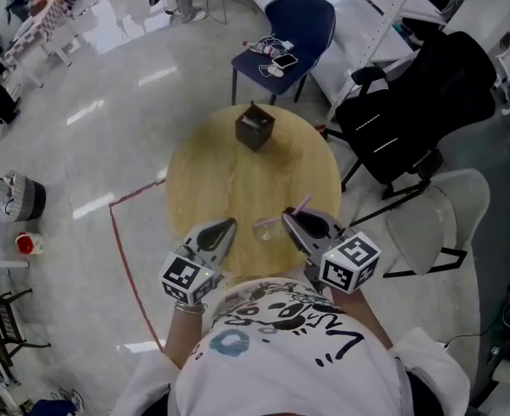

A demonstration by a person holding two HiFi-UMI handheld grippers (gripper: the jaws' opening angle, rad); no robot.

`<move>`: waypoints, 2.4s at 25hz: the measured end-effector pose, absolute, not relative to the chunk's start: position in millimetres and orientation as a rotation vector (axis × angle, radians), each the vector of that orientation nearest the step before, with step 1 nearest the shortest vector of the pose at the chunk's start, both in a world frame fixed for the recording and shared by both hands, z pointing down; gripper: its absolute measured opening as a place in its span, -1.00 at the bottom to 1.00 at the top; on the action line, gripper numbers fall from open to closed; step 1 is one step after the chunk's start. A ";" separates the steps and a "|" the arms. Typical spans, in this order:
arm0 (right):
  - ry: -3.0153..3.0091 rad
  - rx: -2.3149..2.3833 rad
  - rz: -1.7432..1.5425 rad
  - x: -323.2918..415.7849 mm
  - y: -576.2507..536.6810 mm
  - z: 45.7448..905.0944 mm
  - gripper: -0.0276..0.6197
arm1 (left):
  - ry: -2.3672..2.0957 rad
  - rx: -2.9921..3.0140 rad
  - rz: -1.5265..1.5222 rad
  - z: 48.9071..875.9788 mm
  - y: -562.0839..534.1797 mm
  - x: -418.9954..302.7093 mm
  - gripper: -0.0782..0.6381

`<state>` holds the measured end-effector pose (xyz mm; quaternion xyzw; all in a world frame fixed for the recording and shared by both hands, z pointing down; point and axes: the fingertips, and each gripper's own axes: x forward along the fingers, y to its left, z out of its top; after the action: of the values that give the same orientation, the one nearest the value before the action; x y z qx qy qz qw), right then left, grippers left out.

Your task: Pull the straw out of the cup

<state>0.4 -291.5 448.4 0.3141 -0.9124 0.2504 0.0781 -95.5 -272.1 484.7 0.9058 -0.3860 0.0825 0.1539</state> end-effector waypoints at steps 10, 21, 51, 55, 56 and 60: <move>-2.782 1.055 0.674 38.0 -298.0 421.9 -0.76 | -1.075 2.621 0.232 478.1 -273.2 -78.3 -0.74; -2.705 1.124 0.635 58.8 -298.0 446.5 -0.76 | -1.043 2.631 0.240 481.8 -271.2 -67.9 -0.74; -2.622 0.996 0.470 42.2 -288.2 471.7 -0.76 | -1.002 2.626 0.257 491.0 -273.7 -63.1 -0.74; -2.614 0.989 0.474 41.6 -287.6 473.9 -0.76 | -0.996 2.626 0.258 488.9 -273.5 -60.7 -0.74; -2.614 0.988 0.474 41.5 -287.7 474.4 -0.76 | -0.997 2.626 0.258 489.4 -273.5 -60.7 -0.74; -2.610 0.983 0.473 41.6 -287.4 476.7 -0.76 | -0.996 2.628 0.258 488.8 -273.3 -59.6 -0.74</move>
<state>41.6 -287.4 476.7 0.3431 -0.9114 0.1650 0.1559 -59.6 -273.3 488.8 0.9194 -0.3483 0.0904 0.1590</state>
